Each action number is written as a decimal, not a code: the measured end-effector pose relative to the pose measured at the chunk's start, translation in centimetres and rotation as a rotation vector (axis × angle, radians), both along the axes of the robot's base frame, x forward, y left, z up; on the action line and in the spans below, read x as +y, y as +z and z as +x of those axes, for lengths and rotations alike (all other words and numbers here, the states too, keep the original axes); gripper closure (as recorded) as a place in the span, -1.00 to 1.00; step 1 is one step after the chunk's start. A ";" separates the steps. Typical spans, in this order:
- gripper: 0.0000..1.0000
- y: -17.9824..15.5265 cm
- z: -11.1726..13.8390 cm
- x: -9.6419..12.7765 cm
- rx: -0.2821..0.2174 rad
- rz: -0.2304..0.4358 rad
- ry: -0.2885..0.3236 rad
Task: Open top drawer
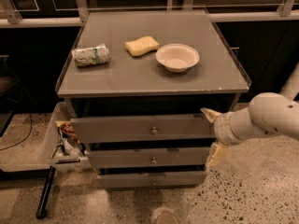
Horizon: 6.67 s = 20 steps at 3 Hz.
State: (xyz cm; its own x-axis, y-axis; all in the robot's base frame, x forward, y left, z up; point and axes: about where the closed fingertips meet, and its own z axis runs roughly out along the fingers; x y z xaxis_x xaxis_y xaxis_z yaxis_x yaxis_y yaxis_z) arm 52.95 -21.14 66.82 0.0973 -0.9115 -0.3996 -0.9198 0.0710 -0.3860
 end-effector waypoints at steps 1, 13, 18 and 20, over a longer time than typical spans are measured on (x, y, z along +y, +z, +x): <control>-1.00 0.0 0.0 0.0 0.000 0.000 0.000; -0.15 -3.1 8.0 0.3 -0.015 0.124 0.091; -1.00 -2.5 -1.4 -0.6 0.080 0.194 0.181; -0.72 -3.0 -2.4 -0.3 0.100 0.191 0.195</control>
Offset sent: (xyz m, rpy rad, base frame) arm 0.0310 -0.0120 -0.0006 0.0524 -0.0487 -0.0153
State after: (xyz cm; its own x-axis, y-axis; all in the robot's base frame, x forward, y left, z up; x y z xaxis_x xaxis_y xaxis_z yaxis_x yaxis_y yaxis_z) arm 50.58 -21.48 63.83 0.2150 -0.7869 -0.5785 -0.9559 -0.0481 -0.2898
